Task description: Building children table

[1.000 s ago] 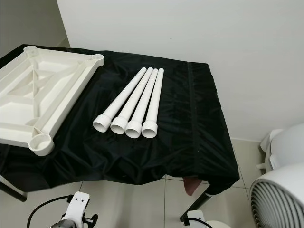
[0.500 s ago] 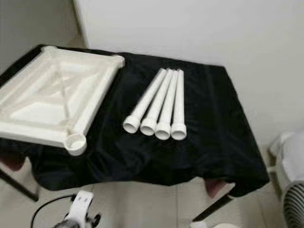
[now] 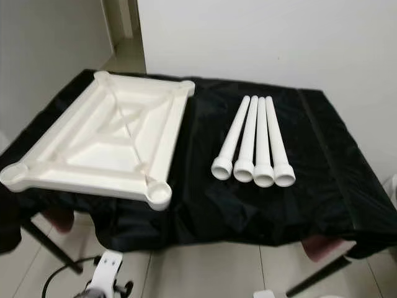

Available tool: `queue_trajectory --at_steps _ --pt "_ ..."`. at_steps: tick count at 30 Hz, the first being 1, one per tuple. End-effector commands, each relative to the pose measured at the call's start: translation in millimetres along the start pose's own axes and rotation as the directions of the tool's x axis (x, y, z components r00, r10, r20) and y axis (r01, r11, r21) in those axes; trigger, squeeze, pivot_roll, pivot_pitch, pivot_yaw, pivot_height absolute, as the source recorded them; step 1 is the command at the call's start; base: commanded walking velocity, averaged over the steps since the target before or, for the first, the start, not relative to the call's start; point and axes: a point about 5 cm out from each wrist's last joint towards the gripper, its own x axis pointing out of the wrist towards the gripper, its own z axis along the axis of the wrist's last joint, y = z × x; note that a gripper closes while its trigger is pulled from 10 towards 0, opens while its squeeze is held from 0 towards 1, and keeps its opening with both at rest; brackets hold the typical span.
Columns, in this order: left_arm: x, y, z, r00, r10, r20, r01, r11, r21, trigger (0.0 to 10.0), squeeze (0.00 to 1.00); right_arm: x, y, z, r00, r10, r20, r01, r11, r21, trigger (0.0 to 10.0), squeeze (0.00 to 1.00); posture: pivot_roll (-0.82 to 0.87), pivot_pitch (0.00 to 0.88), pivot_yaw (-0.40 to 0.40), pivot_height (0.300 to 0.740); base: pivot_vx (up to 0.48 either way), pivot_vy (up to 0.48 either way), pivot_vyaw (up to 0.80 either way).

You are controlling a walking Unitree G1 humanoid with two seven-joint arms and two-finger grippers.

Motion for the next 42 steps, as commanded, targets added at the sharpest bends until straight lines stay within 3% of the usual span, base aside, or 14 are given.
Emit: queue_trajectory --at_steps 1,17,21,24,25,29,30,32,33,35,37,38,39,42 --pt "-0.6 -1.7 -4.4 1.000 -0.007 -0.019 0.007 1.000 0.017 10.0 0.00 0.6 9.7 -1.3 0.999 0.033 -0.006 -0.033 0.999 0.007 10.0 0.00 0.05 0.000 -0.015 0.740 0.000 0.000 0.00" --pt "-0.3 -5.0 -2.5 0.999 -0.031 -0.009 0.032 0.994 0.107 10.0 0.00 -0.8 11.6 -6.3 0.999 0.034 -0.021 -0.035 0.999 -0.015 10.0 0.00 0.05 0.000 -0.017 0.740 0.000 0.000 0.00" --pt "-0.1 -3.5 12.1 0.992 -0.101 0.070 0.085 0.976 0.203 10.0 0.00 0.9 8.7 7.4 0.995 0.081 0.054 -0.078 0.995 -0.059 10.0 0.00 0.04 0.015 -0.013 0.740 0.000 0.000 0.00" --pt "-1.3 -1.9 16.8 0.984 -0.144 0.108 0.117 0.968 0.223 10.0 0.00 1.2 8.2 13.2 0.991 0.104 0.085 -0.096 0.991 -0.092 10.0 0.00 0.04 0.025 -0.011 0.740 0.000 0.000 0.00" --pt "-5.8 7.1 12.0 0.977 -0.177 0.118 0.144 0.958 0.248 10.0 0.00 1.5 3.8 19.3 0.987 0.113 0.110 -0.099 0.987 -0.126 10.0 0.00 0.04 0.042 -0.010 0.740 0.000 0.000 0.00" --pt "-9.7 15.1 5.2 0.976 -0.188 0.110 0.154 0.954 0.258 10.0 0.00 1.1 -0.2 21.6 0.985 0.119 0.123 -0.102 0.985 -0.139 10.0 0.00 0.04 0.053 -0.010 0.740 0.000 0.000 0.00" --pt "-12.4 18.6 0.3 0.973 -0.203 0.106 0.169 0.949 0.265 10.0 0.61 0.2 -1.5 22.2 0.981 0.138 0.134 -0.118 0.982 -0.145 10.0 1.00 0.04 0.053 -0.010 0.740 0.000 0.000 0.00" --pt "-14.3 20.6 -2.7 0.971 -0.215 0.103 0.181 0.946 0.271 10.0 0.61 -0.4 -2.2 22.6 0.978 0.151 0.142 -0.130 0.980 -0.150 10.0 1.00 0.04 0.053 -0.010 0.740 0.000 0.000 0.00" --pt "-19.6 19.8 -6.7 0.944 -0.309 0.119 0.269 0.924 0.272 10.0 1.00 -2.2 -4.2 25.5 0.968 0.179 0.175 -0.149 0.974 -0.172 10.0 1.00 0.05 0.072 -0.016 0.740 0.000 0.000 0.00" --pt "-21.0 20.5 -7.3 0.937 -0.327 0.122 0.284 0.918 0.277 10.0 1.00 -2.9 -4.1 26.8 0.962 0.201 0.187 -0.169 0.970 -0.176 10.0 1.00 0.05 0.076 -0.017 0.740 0.000 0.000 0.00" --pt "-27.5 26.8 -5.7 0.900 -0.409 0.153 0.364 0.897 0.252 10.0 1.00 -6.3 -4.5 34.2 0.912 0.335 0.237 -0.307 0.940 -0.148 10.0 1.00 0.05 0.089 -0.022 0.740 0.000 0.000 0.00" --pt "-27.5 26.8 -5.7 0.900 -0.409 0.153 0.364 0.897 0.252 10.0 1.00 -6.3 -4.5 34.2 0.912 0.335 0.237 -0.307 0.940 -0.148 10.0 1.00 0.05 0.089 -0.022 0.740 0.000 0.000 0.00" --pt "-30.4 29.8 -4.0 0.877 -0.454 0.159 0.413 0.880 0.233 10.0 0.00 -8.3 -7.7 40.7 0.883 0.380 0.273 -0.351 0.924 -0.152 10.0 0.00 0.05 0.098 -0.025 0.740 0.000 0.000 0.00" --pt "-35.2 33.5 0.8 0.839 -0.515 0.173 0.472 0.849 0.237 10.0 0.00 -12.0 -12.9 51.8 0.834 0.441 0.330 -0.405 0.897 -0.177 10.0 0.00 0.06 0.106 -0.026 0.740 0.000 0.000 0.00"
